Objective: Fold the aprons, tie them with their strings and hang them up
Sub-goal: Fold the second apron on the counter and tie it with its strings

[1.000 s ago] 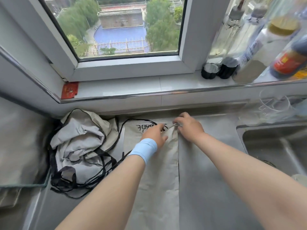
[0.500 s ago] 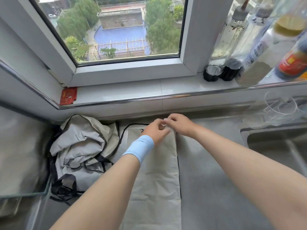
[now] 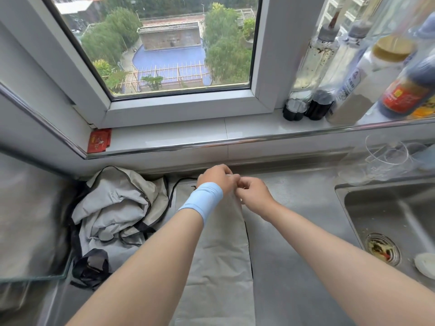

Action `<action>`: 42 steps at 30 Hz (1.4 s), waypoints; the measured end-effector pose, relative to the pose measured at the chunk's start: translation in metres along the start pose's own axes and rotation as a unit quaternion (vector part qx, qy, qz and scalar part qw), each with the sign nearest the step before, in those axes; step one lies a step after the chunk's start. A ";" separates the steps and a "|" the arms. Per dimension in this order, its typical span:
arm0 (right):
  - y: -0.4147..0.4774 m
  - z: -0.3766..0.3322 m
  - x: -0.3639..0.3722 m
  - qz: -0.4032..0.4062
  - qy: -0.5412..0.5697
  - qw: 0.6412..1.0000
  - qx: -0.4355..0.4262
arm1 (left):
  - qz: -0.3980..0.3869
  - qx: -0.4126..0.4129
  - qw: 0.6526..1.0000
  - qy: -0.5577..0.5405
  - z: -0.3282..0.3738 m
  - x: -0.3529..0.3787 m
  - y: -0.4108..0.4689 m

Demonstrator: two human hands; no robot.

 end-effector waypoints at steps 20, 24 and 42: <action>-0.008 -0.043 -0.017 0.070 -0.135 0.984 -0.097 | 0.300 0.074 0.951 0.014 0.005 -0.043 -0.029; 0.004 -0.020 -0.025 0.089 -0.327 0.937 -0.082 | 0.193 0.169 0.964 0.064 -0.009 0.009 -0.040; -0.007 0.031 0.029 0.027 -0.595 0.799 -0.086 | 0.017 0.095 0.956 0.277 -0.153 0.105 -0.094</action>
Point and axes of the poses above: each hand's wrist, its own y-axis towards the middle knuckle, its own x-axis out of the palm, z = x × y, the point moved 9 cm from there along y, towards the middle knuckle, and after that the axes turned 1 degree about y, right-handed, at the moved point
